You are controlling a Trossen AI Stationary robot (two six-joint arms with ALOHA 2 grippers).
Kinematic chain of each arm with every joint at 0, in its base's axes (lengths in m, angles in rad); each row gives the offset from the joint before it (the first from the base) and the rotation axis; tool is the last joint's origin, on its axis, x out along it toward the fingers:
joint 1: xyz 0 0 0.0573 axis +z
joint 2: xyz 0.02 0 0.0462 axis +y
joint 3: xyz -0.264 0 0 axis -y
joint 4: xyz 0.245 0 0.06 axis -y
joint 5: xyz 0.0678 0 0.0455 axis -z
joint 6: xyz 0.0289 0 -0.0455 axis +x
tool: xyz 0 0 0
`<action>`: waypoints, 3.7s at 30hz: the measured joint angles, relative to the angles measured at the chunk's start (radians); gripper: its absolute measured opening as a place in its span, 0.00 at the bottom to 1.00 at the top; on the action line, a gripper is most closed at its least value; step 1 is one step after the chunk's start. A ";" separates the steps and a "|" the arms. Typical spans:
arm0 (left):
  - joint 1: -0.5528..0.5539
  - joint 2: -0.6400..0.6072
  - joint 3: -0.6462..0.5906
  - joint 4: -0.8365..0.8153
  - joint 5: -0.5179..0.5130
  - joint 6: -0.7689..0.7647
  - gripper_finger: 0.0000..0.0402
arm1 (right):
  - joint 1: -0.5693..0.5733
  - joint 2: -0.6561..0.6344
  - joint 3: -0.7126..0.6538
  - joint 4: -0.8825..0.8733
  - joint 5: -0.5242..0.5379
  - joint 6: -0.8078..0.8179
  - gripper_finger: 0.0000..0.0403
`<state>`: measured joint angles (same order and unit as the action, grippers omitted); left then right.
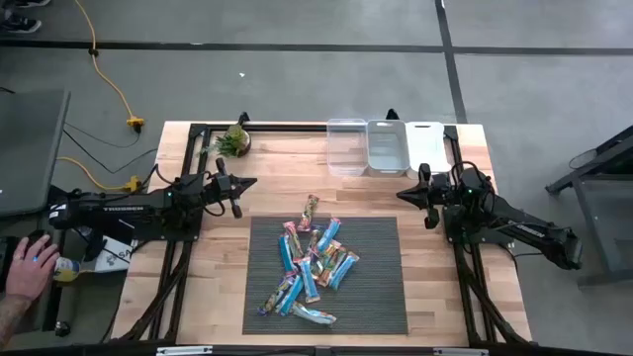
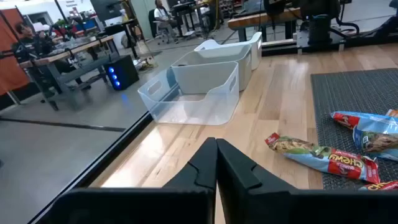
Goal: Pick and place Granola Bars by type
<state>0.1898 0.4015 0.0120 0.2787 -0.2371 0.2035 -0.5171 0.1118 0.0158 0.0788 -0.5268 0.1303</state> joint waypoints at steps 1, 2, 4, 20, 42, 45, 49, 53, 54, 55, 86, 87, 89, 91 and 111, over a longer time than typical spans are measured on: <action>0.000 0.000 0.000 0.000 0.000 0.000 0.00 | 0.000 0.000 0.000 0.000 0.000 0.000 0.00; 0.000 0.000 0.000 0.000 0.000 0.000 0.00 | 0.000 0.000 0.000 0.000 0.000 0.000 0.00; 0.000 0.000 0.000 0.000 0.000 0.000 0.00 | 0.000 0.000 0.000 0.000 0.000 0.000 0.00; 0.000 0.000 0.000 0.000 0.000 0.000 0.00 | 0.000 0.000 0.000 0.000 0.000 0.000 0.00; 0.000 0.000 0.000 0.000 0.000 0.000 0.00 | 0.000 0.000 0.000 0.000 0.000 0.000 0.00; 0.000 0.000 0.000 0.000 0.000 0.000 0.00 | 0.000 0.000 0.000 0.000 0.000 0.000 0.00; 0.000 0.000 0.000 0.000 0.000 0.000 0.00 | 0.000 0.000 0.000 0.000 0.000 0.000 0.00; 0.000 0.000 0.000 0.000 0.000 0.000 0.00 | 0.000 0.000 0.000 0.000 0.000 0.000 0.00; 0.000 0.000 0.000 0.000 0.000 0.000 0.00 | 0.000 0.000 0.000 0.000 0.000 0.000 0.00; 0.000 0.000 0.000 0.000 0.000 0.000 0.00 | 0.000 0.000 0.000 0.000 0.000 0.000 0.00; 0.000 0.000 0.000 0.000 0.000 0.000 0.00 | 0.000 0.000 0.000 0.000 0.000 0.000 0.00; 0.000 0.000 0.000 0.000 0.000 0.000 0.00 | 0.000 0.000 0.000 0.000 0.000 0.000 0.00; 0.000 0.000 0.000 0.000 0.000 0.000 0.00 | 0.000 0.000 0.000 0.000 0.000 0.000 0.00; 0.000 0.000 0.000 0.000 0.000 0.000 0.00 | 0.000 0.000 0.000 0.000 0.000 0.000 0.00; 0.000 0.000 0.000 0.000 0.000 0.000 0.00 | 0.001 0.000 -0.001 0.045 -0.004 0.160 0.00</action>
<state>0.1894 0.4015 0.0120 0.2787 -0.2367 0.2035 -0.5163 0.1120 0.0153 0.1242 -0.5307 0.2903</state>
